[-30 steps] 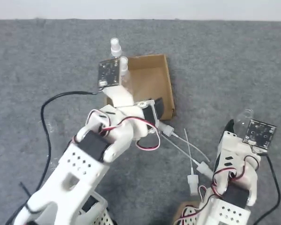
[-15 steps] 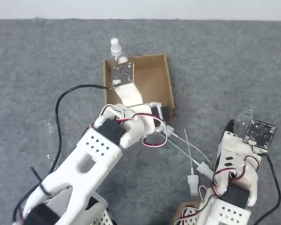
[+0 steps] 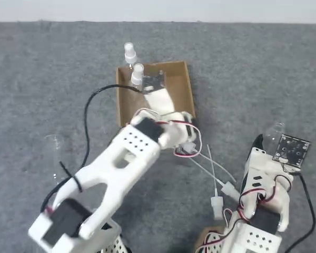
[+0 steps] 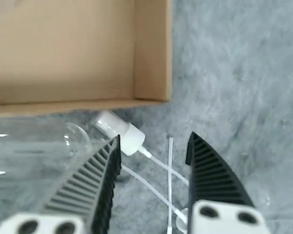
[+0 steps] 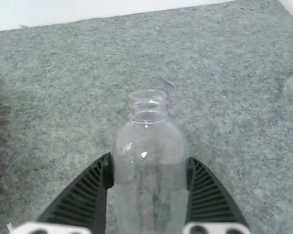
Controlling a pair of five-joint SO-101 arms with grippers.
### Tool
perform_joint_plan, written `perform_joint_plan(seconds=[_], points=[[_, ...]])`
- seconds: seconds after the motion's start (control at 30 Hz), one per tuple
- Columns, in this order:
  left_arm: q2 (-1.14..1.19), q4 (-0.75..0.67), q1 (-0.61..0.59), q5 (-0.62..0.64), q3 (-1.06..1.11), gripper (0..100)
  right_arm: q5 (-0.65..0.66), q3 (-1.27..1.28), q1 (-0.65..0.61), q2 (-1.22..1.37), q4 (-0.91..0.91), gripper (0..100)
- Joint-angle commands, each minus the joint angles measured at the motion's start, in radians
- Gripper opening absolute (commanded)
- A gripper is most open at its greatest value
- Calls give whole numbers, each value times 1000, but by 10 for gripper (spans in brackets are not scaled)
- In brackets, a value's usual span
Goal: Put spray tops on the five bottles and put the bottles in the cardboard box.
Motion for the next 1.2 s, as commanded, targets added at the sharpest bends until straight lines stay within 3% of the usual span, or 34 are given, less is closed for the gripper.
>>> perform_joint_plan(seconds=[0.0,0.5,1.17], points=[[48,5,40,18,-81,206,15,-9,-7,-22,-24,81],[264,9,49,48,-177,206,17,-11,-7,-22,-24,81],[279,5,48,74,-174,206,17,-12,-5,-22,-24,81]])
